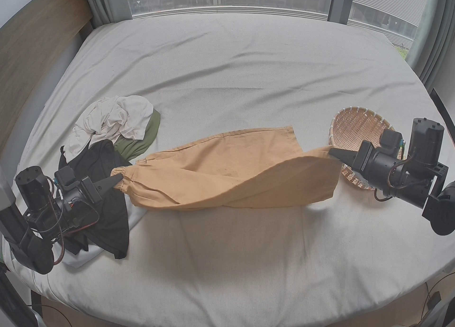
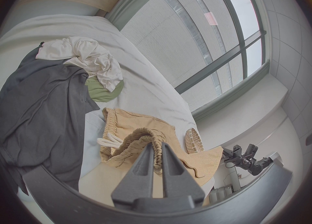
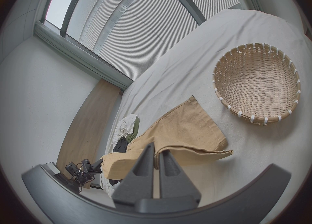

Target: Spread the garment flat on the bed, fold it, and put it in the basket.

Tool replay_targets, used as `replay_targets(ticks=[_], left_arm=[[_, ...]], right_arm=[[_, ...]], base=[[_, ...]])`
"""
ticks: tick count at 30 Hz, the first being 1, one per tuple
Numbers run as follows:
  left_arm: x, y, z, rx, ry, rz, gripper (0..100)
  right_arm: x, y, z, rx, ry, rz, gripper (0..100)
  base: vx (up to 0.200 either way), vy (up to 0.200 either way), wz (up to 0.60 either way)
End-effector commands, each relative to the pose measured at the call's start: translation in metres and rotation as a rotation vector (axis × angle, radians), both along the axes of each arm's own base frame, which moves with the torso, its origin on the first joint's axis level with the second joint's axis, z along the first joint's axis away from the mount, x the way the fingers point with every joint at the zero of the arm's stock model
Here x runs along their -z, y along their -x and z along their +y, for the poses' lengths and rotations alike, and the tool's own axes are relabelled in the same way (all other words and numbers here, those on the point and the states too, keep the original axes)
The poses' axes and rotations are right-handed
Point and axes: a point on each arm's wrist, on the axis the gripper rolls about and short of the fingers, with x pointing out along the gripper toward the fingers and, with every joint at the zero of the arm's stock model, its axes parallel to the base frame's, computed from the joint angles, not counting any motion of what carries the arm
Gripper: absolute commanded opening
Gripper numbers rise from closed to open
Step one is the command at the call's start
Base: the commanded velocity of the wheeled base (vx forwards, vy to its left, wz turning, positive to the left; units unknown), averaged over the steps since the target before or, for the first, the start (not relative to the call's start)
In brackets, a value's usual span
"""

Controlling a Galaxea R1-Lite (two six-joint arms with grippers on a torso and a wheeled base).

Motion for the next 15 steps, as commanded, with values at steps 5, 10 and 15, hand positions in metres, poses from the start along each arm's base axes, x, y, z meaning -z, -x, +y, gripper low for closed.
replay_targets(ticks=[5, 10, 15], left_arm=[[-0.001, 0.000, 0.001, -0.039, -0.002, -0.003, 0], [-0.003, 0.001, 0.001, -0.035, 0.008, -0.002, 0], [-0.001, 0.002, -0.002, -0.025, 0.021, 0.013, 0]], right_arm=[[-0.003, -0.004, 0.001, 0.000, -0.005, -0.013, 0], [-0.008, -0.004, 0.002, -0.006, -0.012, -0.030, 0], [-0.016, -0.001, 0.004, -0.026, -0.022, -0.054, 0]], base=[[0.000, 0.000, 0.00], [0.000, 0.000, 0.00], [0.000, 0.000, 0.00]])
